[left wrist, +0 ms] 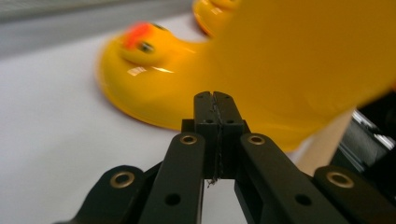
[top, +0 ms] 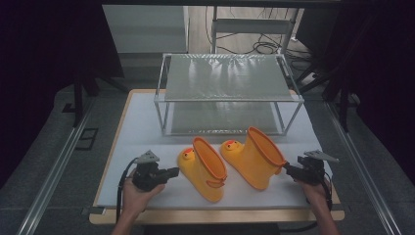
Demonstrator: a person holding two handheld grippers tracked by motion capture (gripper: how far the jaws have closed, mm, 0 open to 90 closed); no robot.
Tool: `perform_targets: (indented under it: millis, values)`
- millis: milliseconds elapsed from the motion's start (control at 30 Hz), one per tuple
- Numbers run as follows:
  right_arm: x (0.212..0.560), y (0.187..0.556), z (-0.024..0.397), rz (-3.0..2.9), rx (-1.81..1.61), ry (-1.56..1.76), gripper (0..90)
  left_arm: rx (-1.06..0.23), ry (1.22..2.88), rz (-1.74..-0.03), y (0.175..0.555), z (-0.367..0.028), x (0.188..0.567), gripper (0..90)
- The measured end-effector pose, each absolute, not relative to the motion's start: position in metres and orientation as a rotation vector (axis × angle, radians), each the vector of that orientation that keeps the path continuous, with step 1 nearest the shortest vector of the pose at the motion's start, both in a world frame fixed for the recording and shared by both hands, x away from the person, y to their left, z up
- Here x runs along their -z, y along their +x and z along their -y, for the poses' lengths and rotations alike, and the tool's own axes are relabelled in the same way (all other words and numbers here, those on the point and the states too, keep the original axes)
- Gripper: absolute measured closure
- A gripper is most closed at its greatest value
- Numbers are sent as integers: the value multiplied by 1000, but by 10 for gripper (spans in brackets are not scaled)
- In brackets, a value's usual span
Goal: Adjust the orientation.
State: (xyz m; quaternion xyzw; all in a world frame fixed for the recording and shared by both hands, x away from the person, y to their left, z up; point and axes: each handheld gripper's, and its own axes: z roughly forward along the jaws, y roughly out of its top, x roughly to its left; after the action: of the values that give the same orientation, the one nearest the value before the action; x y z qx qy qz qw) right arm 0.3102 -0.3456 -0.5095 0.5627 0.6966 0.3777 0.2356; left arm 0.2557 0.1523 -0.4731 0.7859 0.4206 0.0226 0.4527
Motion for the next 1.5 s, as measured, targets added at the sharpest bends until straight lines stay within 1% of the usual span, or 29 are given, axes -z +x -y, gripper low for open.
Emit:
perform_targets:
  millis: [67,233,267,400,467,500,600,733,767,933,1100,1200,1267,1300,1333,1367,1433,1467,1500]
  values:
    - [510,311,346,-1904,-1044,1550,297,-33,1964,-1017,247,-141,481,900]
    - [511,311,344,-1910,-1034,1554,298,-25,2007,-944,229,-106,491,900]
    - [511,311,344,-1910,-1033,1553,298,-25,2007,-944,229,-106,491,900]
    - [511,310,343,-1910,-1033,1552,298,-20,2054,-854,214,-70,498,900]
    - [511,310,343,-1908,-1031,1558,298,-46,2057,-842,210,-58,500,900]
    - [511,310,343,-1908,-1031,1558,298,-46,2057,-842,210,-58,500,900]
    - [512,311,344,-1905,-1025,1562,298,-122,2053,-813,206,-37,501,900]
    - [513,311,344,-1908,-1021,1562,298,-165,2036,-811,207,-25,503,897]
    - [513,311,343,-1906,-1021,1564,298,-203,2023,-822,209,-21,503,895]
    - [514,311,342,-1910,-1014,1560,298,-234,2015,-827,211,-18,504,900]
    - [513,311,343,-1903,-1014,1564,298,-241,2016,-828,210,-24,504,900]
    - [513,311,344,-1897,-1015,1566,298,-227,2009,-846,211,-35,503,900]
    - [513,311,345,-1896,-1013,1568,298,-224,2001,-858,210,-49,503,900]
    - [513,311,345,-1896,-1013,1568,298,-224,2001,-858,210,-49,503,900]
    - [513,311,345,-1897,-1013,1568,298,-226,1998,-868,207,-59,503,900]
    - [513,311,345,-1897,-1013,1568,298,-226,1998,-868,207,-59,503,900]
    - [513,311,345,-1894,-1015,1570,298,-228,1991,-879,205,-70,504,900]
    - [512,311,345,-1894,-1015,1569,298,-231,1981,-899,204,-82,504,900]
    - [512,311,345,-1892,-1016,1569,298,-231,1981,-899,204,-82,504,900]
